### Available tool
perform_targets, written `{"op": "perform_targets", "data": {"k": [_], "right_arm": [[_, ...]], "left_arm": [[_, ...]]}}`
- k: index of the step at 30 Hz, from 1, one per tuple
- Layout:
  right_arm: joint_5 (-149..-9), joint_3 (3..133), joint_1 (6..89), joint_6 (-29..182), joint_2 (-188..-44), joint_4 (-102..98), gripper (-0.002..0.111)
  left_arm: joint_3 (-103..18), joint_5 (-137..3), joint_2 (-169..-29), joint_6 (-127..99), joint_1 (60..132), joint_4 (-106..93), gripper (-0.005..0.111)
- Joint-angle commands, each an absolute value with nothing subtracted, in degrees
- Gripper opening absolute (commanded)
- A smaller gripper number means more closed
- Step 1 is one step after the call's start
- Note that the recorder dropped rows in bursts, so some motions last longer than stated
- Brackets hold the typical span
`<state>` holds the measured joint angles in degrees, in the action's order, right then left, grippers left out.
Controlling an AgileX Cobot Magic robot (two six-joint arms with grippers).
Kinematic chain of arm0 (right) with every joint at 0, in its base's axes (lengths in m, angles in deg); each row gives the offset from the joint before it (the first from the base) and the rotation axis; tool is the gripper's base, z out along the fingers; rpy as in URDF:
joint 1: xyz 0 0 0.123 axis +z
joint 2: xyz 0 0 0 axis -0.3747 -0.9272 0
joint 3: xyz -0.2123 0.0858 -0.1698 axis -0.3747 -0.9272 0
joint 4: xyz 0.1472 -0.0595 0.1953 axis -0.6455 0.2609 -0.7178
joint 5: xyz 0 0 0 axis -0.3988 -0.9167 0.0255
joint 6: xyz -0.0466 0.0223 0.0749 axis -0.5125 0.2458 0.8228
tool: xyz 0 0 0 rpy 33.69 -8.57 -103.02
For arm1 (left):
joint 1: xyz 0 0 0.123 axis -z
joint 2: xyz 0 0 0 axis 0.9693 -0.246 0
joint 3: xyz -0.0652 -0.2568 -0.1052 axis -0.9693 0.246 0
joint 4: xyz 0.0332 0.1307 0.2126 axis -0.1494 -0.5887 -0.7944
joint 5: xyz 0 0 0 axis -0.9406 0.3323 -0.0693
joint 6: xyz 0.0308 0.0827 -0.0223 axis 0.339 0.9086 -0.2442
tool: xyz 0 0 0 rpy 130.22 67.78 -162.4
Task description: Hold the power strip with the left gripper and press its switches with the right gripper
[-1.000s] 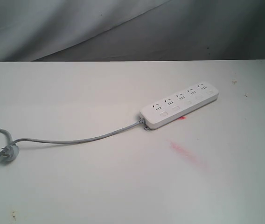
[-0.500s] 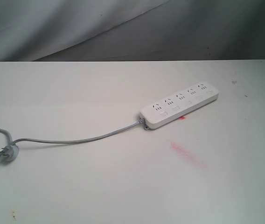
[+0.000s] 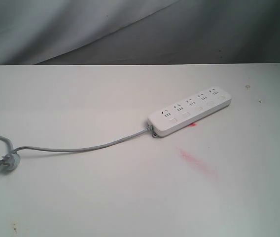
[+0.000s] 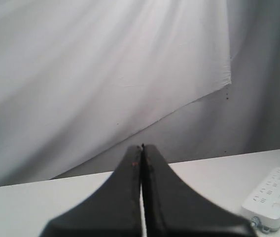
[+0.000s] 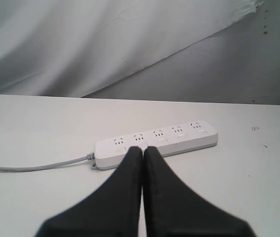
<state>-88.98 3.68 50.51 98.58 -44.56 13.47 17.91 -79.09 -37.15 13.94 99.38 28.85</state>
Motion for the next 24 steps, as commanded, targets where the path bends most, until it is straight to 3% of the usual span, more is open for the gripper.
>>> {"op": "perform_targets", "data": {"k": [1,5,11,24], "right_arm": [[-88.3,3.5,50.6,98.7,-44.4,13.2,0.0],[-88.3,3.5,50.6,98.8,-44.4,13.2,0.0],[-88.3,3.5,50.6,98.8,-44.4,13.2,0.0],[-88.3,3.5,50.6,98.8,-44.4,13.2,0.0]], "left_arm": [[18.2,-68.3,-32.6,-3.0,91.8,12.7,0.0],[18.2,-59.6,-29.7,-16.5,87.0,1.1,0.0],[18.2,-57.8,-29.4,-21.4,83.9,-1.9,0.0],[18.2,-56.6,-29.4,-21.8,83.6,-3.0,0.0]]}}
